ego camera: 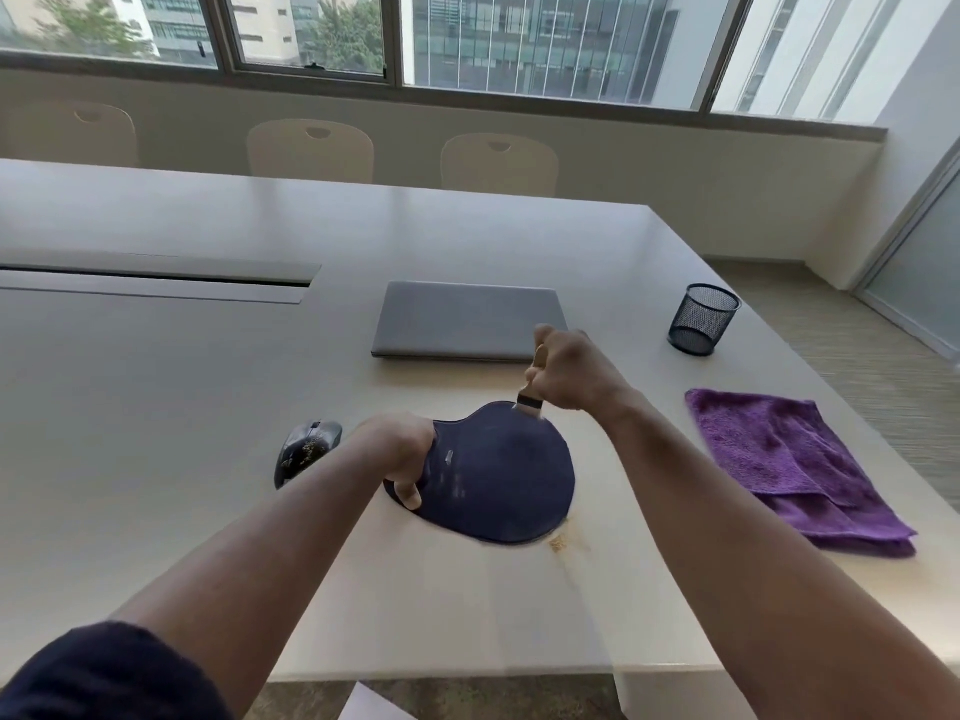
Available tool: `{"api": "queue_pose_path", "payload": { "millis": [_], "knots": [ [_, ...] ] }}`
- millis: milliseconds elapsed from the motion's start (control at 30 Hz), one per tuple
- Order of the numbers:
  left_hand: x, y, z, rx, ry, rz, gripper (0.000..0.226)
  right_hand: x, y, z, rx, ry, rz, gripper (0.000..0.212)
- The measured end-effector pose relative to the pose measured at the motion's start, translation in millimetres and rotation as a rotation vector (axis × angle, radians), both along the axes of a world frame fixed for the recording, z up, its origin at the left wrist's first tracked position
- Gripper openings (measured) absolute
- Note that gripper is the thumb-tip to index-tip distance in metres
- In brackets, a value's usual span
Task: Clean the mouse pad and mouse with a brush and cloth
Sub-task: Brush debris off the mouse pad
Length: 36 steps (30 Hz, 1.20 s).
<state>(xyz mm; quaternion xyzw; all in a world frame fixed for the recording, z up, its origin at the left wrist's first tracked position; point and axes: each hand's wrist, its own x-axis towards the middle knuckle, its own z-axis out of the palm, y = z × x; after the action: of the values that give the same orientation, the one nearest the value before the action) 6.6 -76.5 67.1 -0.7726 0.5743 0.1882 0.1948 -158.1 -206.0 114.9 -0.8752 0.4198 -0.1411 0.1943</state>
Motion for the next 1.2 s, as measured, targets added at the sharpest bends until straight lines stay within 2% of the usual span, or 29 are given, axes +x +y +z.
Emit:
{"api": "queue_pose_path", "payload": {
  "millis": [100,200,367,467,567,633,733,800,900,967,1067,1200],
  "knots": [
    [0.4,0.9,0.3,0.000,-0.009,-0.002,0.076,-1.2,3.6,-6.8,0.002,0.090,0.027,0.015],
    [0.6,0.5,-0.4,-0.006,0.000,-0.001,0.077,-1.1,0.8,6.5,0.075,0.190,0.061,0.015],
    [0.1,-0.2,-0.3,0.012,-0.008,0.002,0.077,5.2,3.6,9.1,0.000,0.064,0.004,0.015],
    [0.8,-0.1,-0.4,0.005,0.002,0.005,0.077,3.1,5.4,3.5,0.035,0.195,0.048,0.014],
    [1.3,-0.1,-1.5,-0.002,0.009,0.007,0.076,3.1,3.4,12.2,0.175,0.322,0.101,0.017],
    [1.3,-0.2,-2.2,-0.007,0.009,0.009,0.076,2.5,2.6,16.6,0.211,0.280,0.093,0.018],
    [1.7,-0.4,-3.0,-0.010,0.006,0.010,0.076,-3.7,5.7,14.5,0.066,0.186,0.056,0.014],
    [2.2,-0.2,-3.0,-0.009,0.005,0.015,0.076,-9.3,8.7,9.8,0.061,0.232,0.061,0.015],
    [2.7,0.3,-3.6,-0.020,0.019,0.020,0.075,-14.2,10.4,10.7,0.184,0.350,0.109,0.024],
    [2.9,1.3,-4.4,-0.040,0.038,0.029,0.074,-16.6,12.4,15.0,0.220,0.307,0.107,0.026],
    [3.0,3.4,-4.1,-0.062,0.056,0.046,0.077,-22.6,17.0,14.3,0.095,0.216,0.060,0.024],
    [3.3,6.3,-3.6,-0.078,0.088,0.067,0.075,-29.3,25.2,9.9,0.150,0.277,0.093,0.024]
  ]
}}
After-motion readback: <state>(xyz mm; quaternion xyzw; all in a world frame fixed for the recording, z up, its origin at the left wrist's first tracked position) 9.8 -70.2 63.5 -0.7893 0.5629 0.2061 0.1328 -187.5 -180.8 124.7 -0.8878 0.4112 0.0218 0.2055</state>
